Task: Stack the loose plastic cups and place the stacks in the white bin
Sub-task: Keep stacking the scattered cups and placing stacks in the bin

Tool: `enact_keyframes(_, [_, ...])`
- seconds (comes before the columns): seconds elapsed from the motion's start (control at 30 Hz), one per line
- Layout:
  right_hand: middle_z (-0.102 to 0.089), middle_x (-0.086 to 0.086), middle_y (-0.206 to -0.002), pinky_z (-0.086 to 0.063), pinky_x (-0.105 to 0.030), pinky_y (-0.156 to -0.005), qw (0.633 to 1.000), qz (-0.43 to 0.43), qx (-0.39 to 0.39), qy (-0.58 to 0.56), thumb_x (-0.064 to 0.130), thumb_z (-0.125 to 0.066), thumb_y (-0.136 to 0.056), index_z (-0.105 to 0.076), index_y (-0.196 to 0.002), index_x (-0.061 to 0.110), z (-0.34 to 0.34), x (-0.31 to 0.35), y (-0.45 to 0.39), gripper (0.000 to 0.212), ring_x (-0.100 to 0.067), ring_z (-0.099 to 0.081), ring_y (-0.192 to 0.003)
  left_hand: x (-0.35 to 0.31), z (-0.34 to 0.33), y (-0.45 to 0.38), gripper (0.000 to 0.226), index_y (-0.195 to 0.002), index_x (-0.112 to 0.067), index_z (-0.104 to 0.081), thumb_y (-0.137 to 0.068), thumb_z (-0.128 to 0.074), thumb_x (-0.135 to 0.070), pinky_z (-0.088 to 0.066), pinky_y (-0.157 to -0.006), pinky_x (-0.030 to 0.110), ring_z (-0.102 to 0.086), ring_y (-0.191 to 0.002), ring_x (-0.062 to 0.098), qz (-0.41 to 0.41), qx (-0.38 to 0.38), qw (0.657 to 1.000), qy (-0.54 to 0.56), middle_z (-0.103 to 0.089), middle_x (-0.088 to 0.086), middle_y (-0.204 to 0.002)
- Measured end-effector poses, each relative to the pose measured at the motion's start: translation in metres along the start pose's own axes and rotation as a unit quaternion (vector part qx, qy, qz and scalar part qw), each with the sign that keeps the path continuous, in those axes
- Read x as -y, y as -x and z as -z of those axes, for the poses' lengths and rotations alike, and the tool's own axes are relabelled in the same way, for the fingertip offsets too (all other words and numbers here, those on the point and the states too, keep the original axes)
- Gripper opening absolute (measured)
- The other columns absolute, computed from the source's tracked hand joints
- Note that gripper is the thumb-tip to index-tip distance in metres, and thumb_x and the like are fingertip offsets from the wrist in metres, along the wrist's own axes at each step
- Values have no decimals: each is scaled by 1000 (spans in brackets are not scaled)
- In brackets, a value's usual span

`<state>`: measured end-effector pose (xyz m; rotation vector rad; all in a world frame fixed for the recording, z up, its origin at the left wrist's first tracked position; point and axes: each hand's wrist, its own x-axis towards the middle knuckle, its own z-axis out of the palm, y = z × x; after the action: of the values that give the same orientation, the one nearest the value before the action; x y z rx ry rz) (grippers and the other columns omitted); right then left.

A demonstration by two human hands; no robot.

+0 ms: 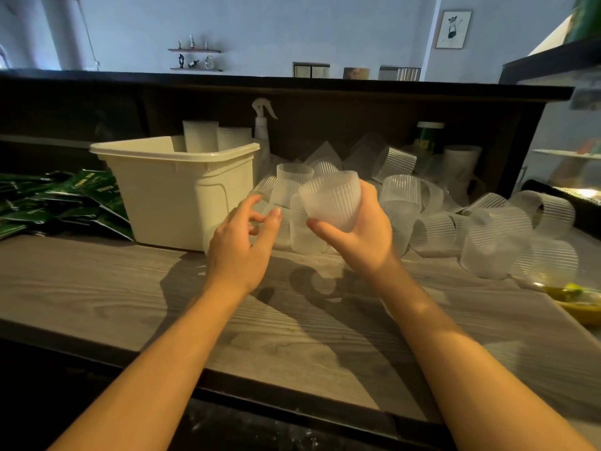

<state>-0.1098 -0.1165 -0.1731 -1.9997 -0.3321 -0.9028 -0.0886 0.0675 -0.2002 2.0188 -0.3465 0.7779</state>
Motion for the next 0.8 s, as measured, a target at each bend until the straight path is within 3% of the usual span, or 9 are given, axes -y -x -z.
enact_keyframes(0.07, [-49,15,-114,-49,-20,-84,1000,-3,-7,-2,38,-82,-74,-36,-121,38,9,-3,0,66,-1,-51,-102,4,-3,0,65,-134,-23,-50,-88,-41,-67,-51,-86,43,-60,-97,17,23,-1,999,-46,-60,-5,-111])
enact_keyframes(0.2, [-56,8,-113,-51,-20,-76,999,-27,-44,5,36,-81,-75,-39,-123,32,27,-12,4,64,2,-55,-97,-1,-9,5,46,-124,-20,-56,-91,-55,-52,-50,-79,38,-55,-92,17,-30,-32,994,-95,-53,-4,-105])
enact_keyframes(0.33, [-53,4,-125,-54,-38,-88,995,-46,-38,74,47,-80,-72,-37,-137,22,44,-20,7,83,-13,-53,-109,-2,-16,4,54,-130,-20,-52,-86,-62,-49,-50,-82,38,-56,-98,19,-29,11,993,-115,-54,-1,-114])
enact_keyframes(0.47, [-47,3,-130,-53,-45,-90,990,-55,-24,126,51,-78,-72,-30,-142,23,62,-30,16,89,-18,-49,-113,-3,-11,-6,50,-122,-16,-59,-81,-71,-41,-44,-79,39,-53,-100,27,-126,-73,964,-222,-57,5,-110])
enact_keyframes(0.53, [-46,4,-129,-54,-45,-88,990,-64,-27,124,51,-79,-72,-31,-141,24,65,-34,21,88,-17,-50,-111,2,-4,-10,53,-124,-17,-58,-78,-71,-41,-43,-82,44,-49,-106,29,-114,-102,951,-268,-56,7,-117])
enact_keyframes(0.67, [-49,2,-125,-52,-43,-87,992,-67,-31,104,48,-80,-72,-34,-137,24,63,-35,25,84,-20,-52,-110,27,4,-11,68,-140,-18,-47,-82,-67,-49,-35,-103,48,-31,-133,31,24,2,959,-283,-41,9,-146])
enact_keyframes(0.8, [-47,4,-122,-53,-47,-86,991,-71,-16,111,55,-77,-69,-33,-136,26,62,-36,28,85,-19,-51,-108,32,7,-7,69,-141,-17,-45,-83,-70,-43,-36,-104,41,-35,-127,33,52,77,958,-271,-42,7,-143])
